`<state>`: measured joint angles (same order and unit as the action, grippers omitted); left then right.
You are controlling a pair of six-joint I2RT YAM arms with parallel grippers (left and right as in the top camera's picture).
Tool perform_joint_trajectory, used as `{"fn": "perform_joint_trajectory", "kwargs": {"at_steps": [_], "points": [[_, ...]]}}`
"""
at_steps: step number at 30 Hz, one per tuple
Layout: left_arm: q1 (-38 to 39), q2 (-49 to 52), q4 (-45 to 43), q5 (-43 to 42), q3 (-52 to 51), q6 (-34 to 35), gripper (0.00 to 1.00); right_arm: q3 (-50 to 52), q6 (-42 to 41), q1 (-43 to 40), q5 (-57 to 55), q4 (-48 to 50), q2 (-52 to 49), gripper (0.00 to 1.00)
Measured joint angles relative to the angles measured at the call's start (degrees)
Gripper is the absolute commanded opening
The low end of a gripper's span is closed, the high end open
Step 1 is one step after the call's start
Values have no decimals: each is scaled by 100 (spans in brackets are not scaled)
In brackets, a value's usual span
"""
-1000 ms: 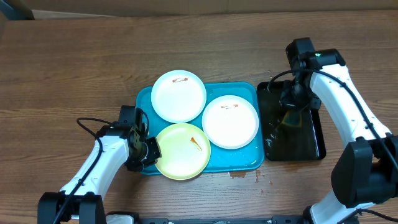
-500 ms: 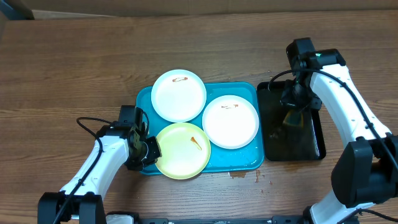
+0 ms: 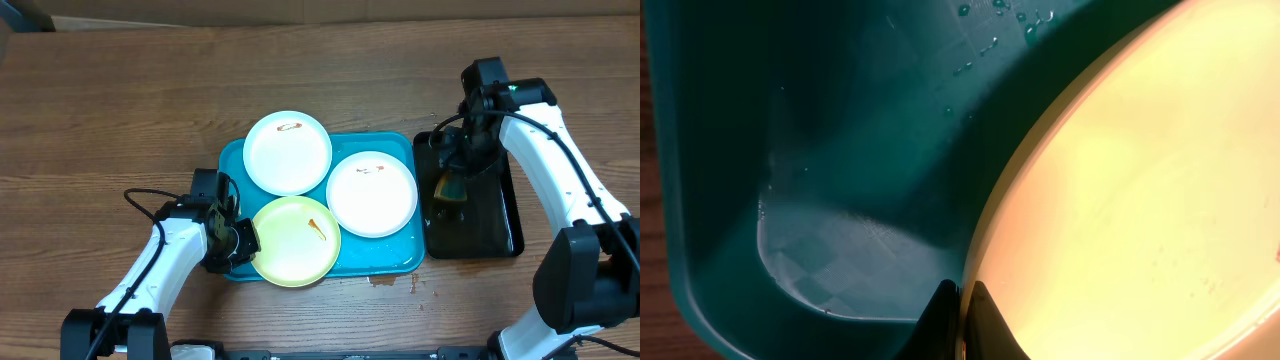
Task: Clean dirty plates on tray and stack at the side
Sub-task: 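Dip the sponge in the black tray water with the right gripper, then scrub the yellow plate with the sponge in the right gripper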
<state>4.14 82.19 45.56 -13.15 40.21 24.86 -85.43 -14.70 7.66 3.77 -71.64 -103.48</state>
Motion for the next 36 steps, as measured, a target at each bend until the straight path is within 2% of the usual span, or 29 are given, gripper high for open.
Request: {"fn": "perform_joint_trajectory", "kwargs": {"at_steps": [13,21,24,30,36], "points": [[0,0,33,-61,0,-131,4,-149,1093,131,1274,13,0,4],[0,0,74,-81,0,-131,4,-153,1185,1351,1801,566,0,4],[0,0,101,-83,0,-131,4,-157,1032,2031,1626,876,0,4],[0,0,114,-85,0,-131,4,-133,664,3414,511,1530,0,4],[0,0,168,-87,0,-131,4,243,490,4308,-643,2131,-4,4]]}}
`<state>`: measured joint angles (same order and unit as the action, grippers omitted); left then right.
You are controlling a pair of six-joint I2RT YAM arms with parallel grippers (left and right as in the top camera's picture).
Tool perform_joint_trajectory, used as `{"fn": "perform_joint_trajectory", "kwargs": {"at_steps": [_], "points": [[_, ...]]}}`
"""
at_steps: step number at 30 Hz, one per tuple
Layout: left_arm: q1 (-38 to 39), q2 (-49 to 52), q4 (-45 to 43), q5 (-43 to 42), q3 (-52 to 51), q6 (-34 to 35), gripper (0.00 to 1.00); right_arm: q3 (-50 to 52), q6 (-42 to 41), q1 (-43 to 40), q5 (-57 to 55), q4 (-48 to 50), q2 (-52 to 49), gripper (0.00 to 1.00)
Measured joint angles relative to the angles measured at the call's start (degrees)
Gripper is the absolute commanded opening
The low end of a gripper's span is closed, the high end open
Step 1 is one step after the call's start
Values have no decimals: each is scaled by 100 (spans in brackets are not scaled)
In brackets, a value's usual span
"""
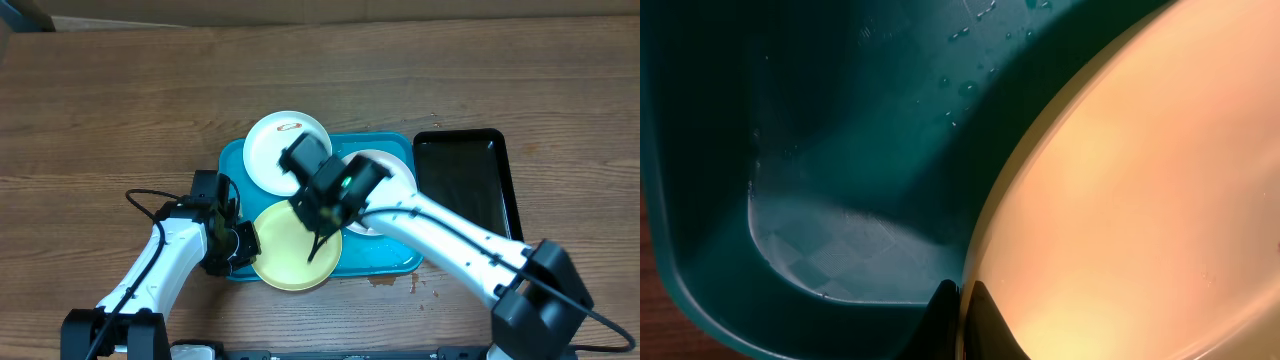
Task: Clean dirty plates on tray and stack at the side
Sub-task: 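Scrub the yellow plate with the sponge in the right gripper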
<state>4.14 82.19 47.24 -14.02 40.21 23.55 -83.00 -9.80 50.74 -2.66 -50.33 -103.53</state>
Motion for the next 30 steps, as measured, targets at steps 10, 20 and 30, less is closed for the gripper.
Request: {"fn": "perform_joint_trajectory", "kwargs": {"at_steps": [10,20,30], "points": [[0,0,9,0,0,0,4,354,-72,323,-966,599,-426,4],[0,0,11,-33,0,-2,4,382,-280,319,-844,476,-927,20],[0,0,13,-37,0,-4,4,385,-457,319,-675,354,-927,4]]}}
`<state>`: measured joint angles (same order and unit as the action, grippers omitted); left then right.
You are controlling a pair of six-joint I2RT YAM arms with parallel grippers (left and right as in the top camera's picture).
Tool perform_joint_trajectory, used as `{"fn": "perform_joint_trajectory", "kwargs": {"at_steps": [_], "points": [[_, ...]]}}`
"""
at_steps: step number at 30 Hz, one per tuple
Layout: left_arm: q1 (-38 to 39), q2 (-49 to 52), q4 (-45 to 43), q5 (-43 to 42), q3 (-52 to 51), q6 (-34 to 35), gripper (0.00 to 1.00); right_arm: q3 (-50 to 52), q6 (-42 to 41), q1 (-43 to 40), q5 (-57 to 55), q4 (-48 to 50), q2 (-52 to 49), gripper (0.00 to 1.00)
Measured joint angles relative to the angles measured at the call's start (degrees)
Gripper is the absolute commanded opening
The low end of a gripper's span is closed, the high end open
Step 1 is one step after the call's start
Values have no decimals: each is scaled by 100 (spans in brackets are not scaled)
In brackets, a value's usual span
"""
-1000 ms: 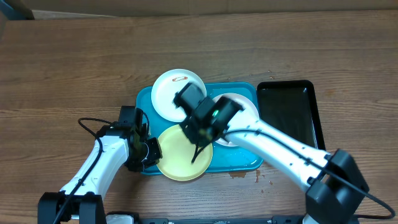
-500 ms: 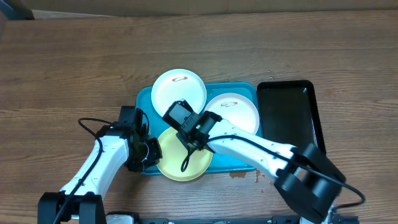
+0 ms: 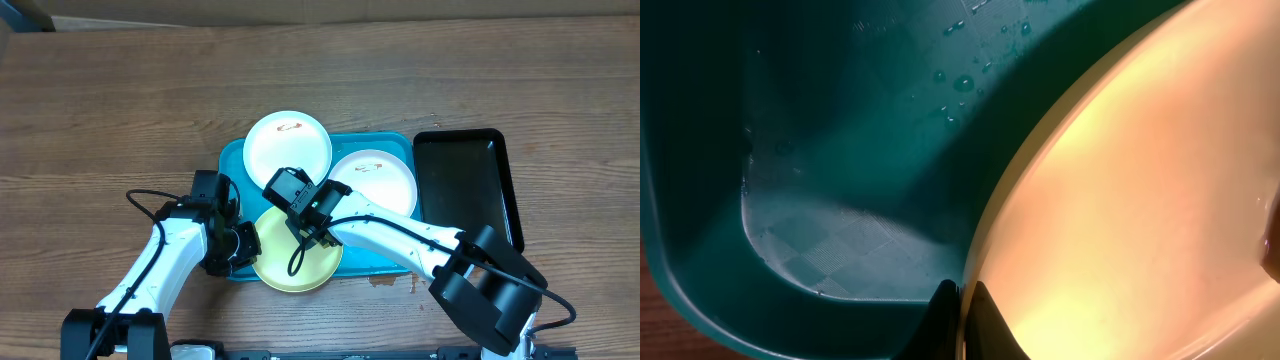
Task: Clean dirty plates on tray and stack at the side
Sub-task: 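Scrub the yellow plate with the sponge in the right gripper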
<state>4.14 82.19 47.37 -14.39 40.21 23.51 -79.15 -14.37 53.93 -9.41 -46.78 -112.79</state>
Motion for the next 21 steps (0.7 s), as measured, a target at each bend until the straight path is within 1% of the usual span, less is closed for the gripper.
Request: {"fn": "perform_joint_trajectory", "kwargs": {"at_steps": [1,2,3,5,6,9,10,16,17,18,21], "points": [[0,0,2,2,0,0,4,0,-20,0,2,-2,0,22],[0,0,2,2,0,0,4,0,-28,0,2,0,0,33],[0,0,7,0,0,0,4,0,-79,0,11,-4,0,38],[0,0,17,0,0,0,4,0,-157,0,15,-28,0,38],[0,0,20,0,0,-2,4,0,-192,0,26,-39,0,35],[0,0,17,0,0,-2,4,0,-289,0,24,-33,0,8],[0,0,20,0,0,-2,4,0,-282,-7,26,-44,0,6],[0,0,20,-15,0,-15,4,0,-326,-31,44,-225,0,8],[0,0,20,-22,0,-15,4,0,-339,-31,44,-256,0,8],[0,0,20,-24,0,-15,4,0,-356,-33,46,-275,0,4],[0,0,20,-24,0,-17,4,0,-514,-33,70,-293,0,4]]}}
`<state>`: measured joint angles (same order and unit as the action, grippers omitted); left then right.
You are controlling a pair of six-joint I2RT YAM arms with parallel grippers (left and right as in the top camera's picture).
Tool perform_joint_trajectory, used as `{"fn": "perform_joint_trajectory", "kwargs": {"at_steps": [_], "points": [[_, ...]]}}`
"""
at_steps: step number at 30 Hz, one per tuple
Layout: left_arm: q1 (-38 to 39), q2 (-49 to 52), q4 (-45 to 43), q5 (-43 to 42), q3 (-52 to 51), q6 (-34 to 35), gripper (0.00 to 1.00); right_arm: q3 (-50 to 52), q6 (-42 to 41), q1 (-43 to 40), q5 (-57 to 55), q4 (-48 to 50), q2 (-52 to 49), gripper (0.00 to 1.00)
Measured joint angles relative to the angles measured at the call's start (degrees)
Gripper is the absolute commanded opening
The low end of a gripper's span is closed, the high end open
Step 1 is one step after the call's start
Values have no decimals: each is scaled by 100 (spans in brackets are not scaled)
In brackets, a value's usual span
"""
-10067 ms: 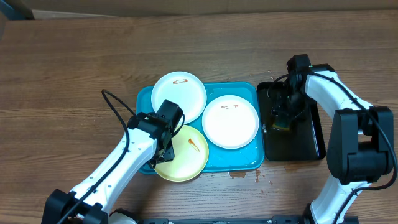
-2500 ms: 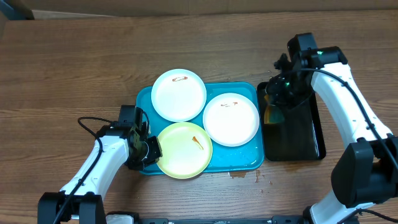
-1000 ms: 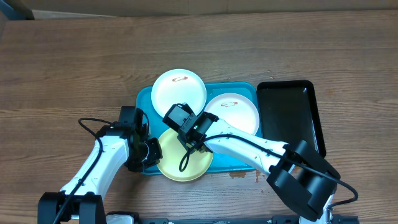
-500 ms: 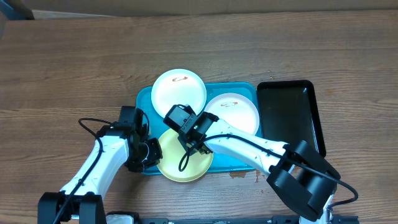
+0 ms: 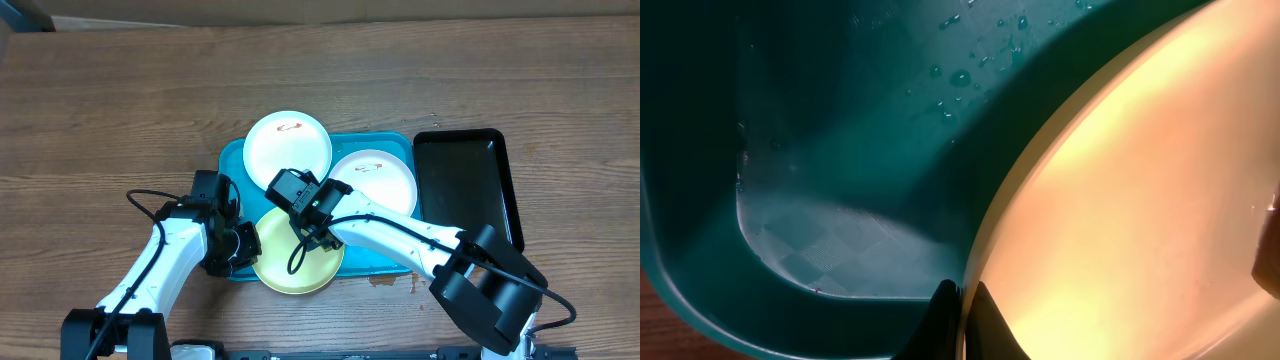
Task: Clean dirty plates on tray and stack at the side
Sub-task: 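Scrub the yellow plate with the sponge in the right gripper, then return the sponge to the black tray and lift the right gripper away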
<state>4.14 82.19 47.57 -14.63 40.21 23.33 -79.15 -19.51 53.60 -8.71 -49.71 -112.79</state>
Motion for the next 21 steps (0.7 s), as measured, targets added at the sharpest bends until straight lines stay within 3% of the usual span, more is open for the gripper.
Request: {"fn": "perform_joint_trajectory", "kwargs": {"at_steps": [21], "points": [[0,0,-28,33,0,0,4,0,-798,-192,1893,348,-173,4]]}}
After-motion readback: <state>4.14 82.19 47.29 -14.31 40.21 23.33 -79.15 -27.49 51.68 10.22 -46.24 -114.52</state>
